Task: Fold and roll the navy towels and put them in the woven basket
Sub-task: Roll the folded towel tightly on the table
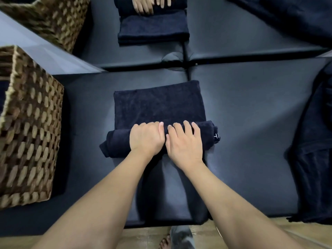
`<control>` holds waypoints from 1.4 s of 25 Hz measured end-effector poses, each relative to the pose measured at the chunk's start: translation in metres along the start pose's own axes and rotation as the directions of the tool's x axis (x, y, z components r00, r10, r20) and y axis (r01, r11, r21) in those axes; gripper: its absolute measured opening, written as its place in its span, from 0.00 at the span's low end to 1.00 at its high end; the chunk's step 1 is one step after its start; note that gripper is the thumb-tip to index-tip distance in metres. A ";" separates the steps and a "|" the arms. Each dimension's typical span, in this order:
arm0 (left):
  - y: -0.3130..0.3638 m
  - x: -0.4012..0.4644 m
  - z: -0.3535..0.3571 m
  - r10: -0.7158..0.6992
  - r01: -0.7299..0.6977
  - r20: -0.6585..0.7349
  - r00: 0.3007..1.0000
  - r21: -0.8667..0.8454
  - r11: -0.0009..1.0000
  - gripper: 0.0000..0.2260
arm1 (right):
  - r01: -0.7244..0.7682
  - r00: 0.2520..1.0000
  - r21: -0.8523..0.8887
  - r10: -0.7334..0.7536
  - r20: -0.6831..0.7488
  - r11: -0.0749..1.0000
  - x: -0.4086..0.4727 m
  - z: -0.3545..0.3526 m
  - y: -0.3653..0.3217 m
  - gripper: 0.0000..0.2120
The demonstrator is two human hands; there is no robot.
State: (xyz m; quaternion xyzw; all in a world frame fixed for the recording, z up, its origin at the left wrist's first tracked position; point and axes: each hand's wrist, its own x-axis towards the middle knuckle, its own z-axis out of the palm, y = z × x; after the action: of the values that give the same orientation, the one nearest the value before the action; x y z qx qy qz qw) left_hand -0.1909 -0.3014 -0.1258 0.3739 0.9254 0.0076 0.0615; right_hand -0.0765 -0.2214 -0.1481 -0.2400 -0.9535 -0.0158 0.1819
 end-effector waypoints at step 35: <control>-0.010 0.039 -0.003 -0.036 0.036 -0.187 0.982 -0.003 0.999 0.19 | 0.050 0.907 0.016 -0.052 0.418 0.999 0.121 0.005 0.009 0.17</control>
State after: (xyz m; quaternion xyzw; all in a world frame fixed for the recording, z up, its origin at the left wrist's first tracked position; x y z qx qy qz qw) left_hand -0.2255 -0.2813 -0.1277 0.3547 0.9337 0.0414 -0.0257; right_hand -0.1737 -0.1580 -0.1106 -0.2126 -0.9762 0.0336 -0.0261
